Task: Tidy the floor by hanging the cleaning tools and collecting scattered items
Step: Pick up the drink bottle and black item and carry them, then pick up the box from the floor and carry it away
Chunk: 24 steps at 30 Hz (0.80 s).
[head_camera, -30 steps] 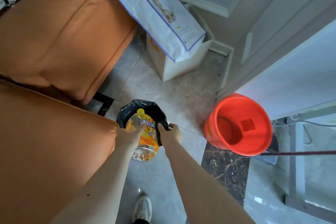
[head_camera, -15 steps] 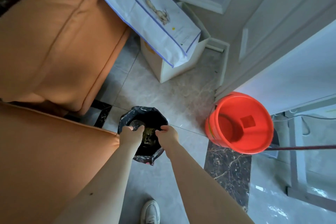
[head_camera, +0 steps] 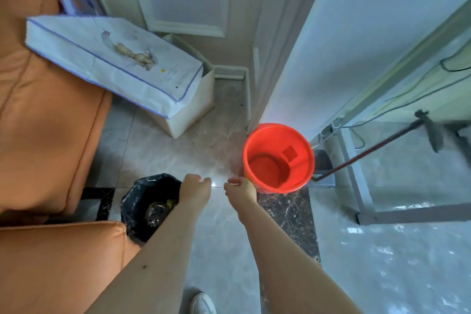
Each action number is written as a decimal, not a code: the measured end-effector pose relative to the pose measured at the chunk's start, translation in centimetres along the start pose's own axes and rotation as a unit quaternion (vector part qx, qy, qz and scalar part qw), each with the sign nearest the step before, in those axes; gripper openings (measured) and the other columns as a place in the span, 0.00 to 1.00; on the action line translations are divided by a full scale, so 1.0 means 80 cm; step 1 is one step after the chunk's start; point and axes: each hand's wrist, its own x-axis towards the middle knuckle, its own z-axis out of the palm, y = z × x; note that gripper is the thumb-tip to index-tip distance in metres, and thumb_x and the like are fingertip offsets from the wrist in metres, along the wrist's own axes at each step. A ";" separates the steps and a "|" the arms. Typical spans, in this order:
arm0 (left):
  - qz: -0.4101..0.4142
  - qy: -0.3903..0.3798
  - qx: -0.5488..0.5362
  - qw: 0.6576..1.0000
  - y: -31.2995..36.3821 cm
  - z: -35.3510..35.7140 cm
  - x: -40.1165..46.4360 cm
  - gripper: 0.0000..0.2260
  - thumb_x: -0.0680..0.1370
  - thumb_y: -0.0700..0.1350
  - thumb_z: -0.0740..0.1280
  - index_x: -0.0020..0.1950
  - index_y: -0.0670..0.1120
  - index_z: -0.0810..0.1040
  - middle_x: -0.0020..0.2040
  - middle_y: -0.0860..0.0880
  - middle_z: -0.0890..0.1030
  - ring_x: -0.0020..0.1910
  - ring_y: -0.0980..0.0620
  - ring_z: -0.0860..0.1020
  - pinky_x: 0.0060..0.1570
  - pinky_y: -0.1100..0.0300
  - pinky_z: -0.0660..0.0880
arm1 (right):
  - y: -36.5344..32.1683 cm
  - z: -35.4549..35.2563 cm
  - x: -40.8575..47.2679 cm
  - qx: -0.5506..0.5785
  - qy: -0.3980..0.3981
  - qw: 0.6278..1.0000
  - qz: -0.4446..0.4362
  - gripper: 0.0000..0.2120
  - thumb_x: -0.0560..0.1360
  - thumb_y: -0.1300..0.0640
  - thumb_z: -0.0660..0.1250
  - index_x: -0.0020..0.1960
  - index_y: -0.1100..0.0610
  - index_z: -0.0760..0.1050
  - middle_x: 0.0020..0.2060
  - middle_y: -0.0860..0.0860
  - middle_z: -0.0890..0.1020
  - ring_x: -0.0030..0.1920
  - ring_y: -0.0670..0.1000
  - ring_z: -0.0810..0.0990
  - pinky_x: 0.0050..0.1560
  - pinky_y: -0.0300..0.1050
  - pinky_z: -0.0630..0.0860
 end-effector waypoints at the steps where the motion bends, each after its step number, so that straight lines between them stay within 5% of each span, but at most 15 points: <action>1: 0.011 -0.014 0.011 1.000 0.017 0.018 -0.018 0.13 0.75 0.38 0.61 0.31 0.43 0.63 0.31 0.45 0.65 0.31 0.46 0.66 0.31 0.58 0.58 | 0.005 -0.029 -0.005 0.010 0.016 1.000 -0.001 0.16 0.74 0.61 0.63 0.61 0.60 0.76 0.56 0.60 0.82 0.48 0.52 0.76 0.49 0.44 0.72; 3: 0.030 -0.027 0.005 0.999 0.042 0.056 -0.054 0.06 0.76 0.40 0.62 0.40 0.40 0.74 0.37 0.44 0.74 0.41 0.41 0.76 0.36 0.59 0.64 | 0.016 -0.081 -0.013 0.031 0.047 0.998 -0.002 0.16 0.74 0.61 0.63 0.61 0.59 0.76 0.56 0.59 0.82 0.50 0.53 0.78 0.51 0.44 0.72; 6: 0.082 -0.057 0.025 0.995 0.074 0.123 -0.112 0.06 0.76 0.42 0.64 0.42 0.42 0.78 0.39 0.45 0.80 0.47 0.40 0.78 0.43 0.56 0.70 | 0.038 -0.174 -0.031 0.051 0.112 0.992 0.005 0.16 0.74 0.60 0.65 0.60 0.58 0.77 0.56 0.58 0.82 0.57 0.58 0.80 0.58 0.46 0.75; 9: 0.122 -0.100 0.069 0.985 0.099 0.191 -0.173 0.15 0.76 0.43 0.63 0.58 0.35 0.77 0.56 0.36 0.81 0.58 0.38 0.78 0.52 0.53 0.73 | 0.073 -0.269 -0.052 0.074 0.163 0.984 0.009 0.14 0.73 0.58 0.66 0.58 0.59 0.79 0.54 0.58 0.83 0.56 0.58 0.81 0.60 0.50 0.76; 14: 0.216 -0.142 0.160 0.953 0.122 0.287 -0.283 0.10 0.75 0.41 0.64 0.41 0.35 0.79 0.39 0.33 0.78 0.45 0.37 0.78 0.41 0.50 0.69 | 0.146 -0.400 -0.107 0.150 0.196 0.969 0.012 0.14 0.74 0.59 0.66 0.58 0.62 0.77 0.44 0.55 0.79 0.47 0.52 0.76 0.48 0.48 0.75; 16: 0.247 -0.153 0.180 0.940 0.126 0.327 -0.336 0.13 0.75 0.40 0.64 0.30 0.41 0.70 0.29 0.40 0.70 0.38 0.44 0.72 0.37 0.55 0.63 | 0.179 -0.457 -0.141 0.190 0.204 0.960 0.016 0.12 0.75 0.61 0.64 0.57 0.61 0.76 0.40 0.54 0.78 0.43 0.53 0.76 0.38 0.43 0.72; 20: 0.272 -0.185 0.198 0.923 0.135 0.409 -0.435 0.12 0.75 0.42 0.64 0.32 0.43 0.71 0.35 0.37 0.77 0.44 0.39 0.78 0.39 0.53 0.71 | 0.241 -0.571 -0.203 0.243 0.242 0.939 0.010 0.05 0.74 0.63 0.63 0.49 0.57 0.74 0.40 0.56 0.77 0.39 0.53 0.74 0.31 0.39 0.67; 22: 0.289 -0.210 0.206 0.911 0.143 0.452 -0.485 0.14 0.76 0.43 0.63 0.30 0.45 0.67 0.28 0.45 0.71 0.39 0.43 0.74 0.35 0.56 0.65 | 0.270 -0.628 -0.234 0.262 0.273 0.925 0.013 0.09 0.74 0.61 0.64 0.53 0.58 0.76 0.42 0.54 0.79 0.42 0.52 0.77 0.34 0.40 0.71; 24: 0.307 -0.232 0.214 0.898 0.151 0.487 -0.527 0.12 0.76 0.42 0.64 0.32 0.41 0.74 0.31 0.42 0.75 0.41 0.41 0.75 0.38 0.56 0.66 | 0.296 -0.674 -0.262 0.275 0.291 0.916 0.019 0.13 0.75 0.61 0.63 0.58 0.59 0.76 0.42 0.54 0.79 0.42 0.52 0.78 0.35 0.39 0.72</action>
